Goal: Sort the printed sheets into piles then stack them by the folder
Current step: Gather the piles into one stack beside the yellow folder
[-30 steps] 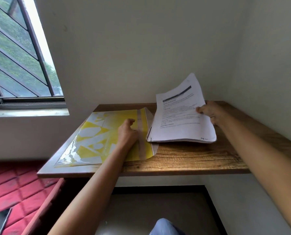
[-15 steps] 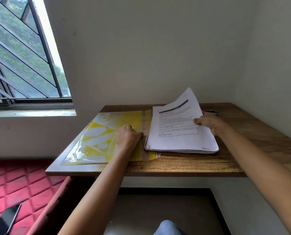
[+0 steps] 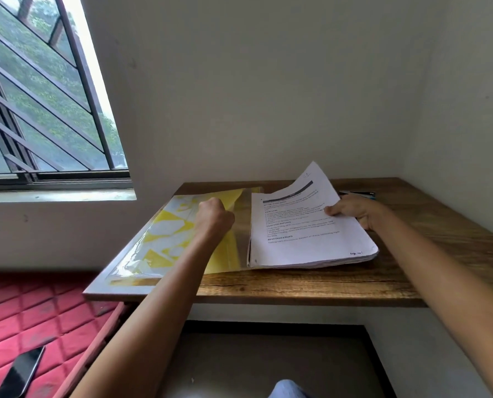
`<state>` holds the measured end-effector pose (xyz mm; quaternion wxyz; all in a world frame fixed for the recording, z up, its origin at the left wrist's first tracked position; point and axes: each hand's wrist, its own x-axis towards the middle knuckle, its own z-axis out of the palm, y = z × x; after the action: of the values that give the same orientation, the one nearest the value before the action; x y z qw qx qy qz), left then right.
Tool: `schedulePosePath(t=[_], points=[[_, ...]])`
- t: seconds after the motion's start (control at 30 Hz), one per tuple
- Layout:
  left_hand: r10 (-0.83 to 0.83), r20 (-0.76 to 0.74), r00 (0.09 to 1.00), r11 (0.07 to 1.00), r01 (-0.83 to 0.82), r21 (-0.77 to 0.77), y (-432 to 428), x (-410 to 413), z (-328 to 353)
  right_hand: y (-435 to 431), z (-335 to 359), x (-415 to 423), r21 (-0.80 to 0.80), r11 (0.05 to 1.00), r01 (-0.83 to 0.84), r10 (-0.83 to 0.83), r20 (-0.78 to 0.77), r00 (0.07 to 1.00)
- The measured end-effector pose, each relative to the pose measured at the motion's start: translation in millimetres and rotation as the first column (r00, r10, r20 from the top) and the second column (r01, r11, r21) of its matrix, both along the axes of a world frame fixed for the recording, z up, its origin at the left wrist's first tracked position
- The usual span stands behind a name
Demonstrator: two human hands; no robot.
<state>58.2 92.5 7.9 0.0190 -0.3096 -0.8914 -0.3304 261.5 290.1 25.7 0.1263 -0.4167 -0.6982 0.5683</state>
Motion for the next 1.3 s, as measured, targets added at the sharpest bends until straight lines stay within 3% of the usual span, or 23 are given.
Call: schedulePosePath(t=[0.47,0.77,0.87,1.03,1.17,1.3], points=[[-0.018,-0.059,0.998,1.0,0.018,0.009,-2.6,10.2,12.0,-34.5,9.7,-54.2,0.172,0.985,-0.016,0.014,0.01,1.0],[0.007,-0.223,0.975,1.0,-0.008,-0.007,2.9,25.1,-0.6,-82.5,-2.3,-92.7,0.207,0.975,-0.08,0.092,-0.048,0.995],[0.008,-0.22,0.976,1.0,-0.012,-0.015,3.2,30.0,-3.5,-88.6,-11.8,-105.5,0.179,0.979,-0.094,0.112,-0.091,0.99],[0.006,-0.204,0.979,1.0,-0.007,-0.001,0.5,33.0,-7.9,-83.2,-23.4,-107.0,0.036,0.998,0.047,-0.036,-0.258,0.965],[-0.003,-0.189,0.982,1.0,0.007,0.022,-0.2,31.7,-10.1,-83.6,-28.5,-105.9,-0.128,0.992,0.013,-0.061,-0.38,0.923],[-0.007,-0.188,0.982,0.999,0.015,0.038,0.1,31.2,-8.9,-94.6,-27.5,-113.5,-0.188,0.982,-0.014,-0.071,-0.437,0.897]])
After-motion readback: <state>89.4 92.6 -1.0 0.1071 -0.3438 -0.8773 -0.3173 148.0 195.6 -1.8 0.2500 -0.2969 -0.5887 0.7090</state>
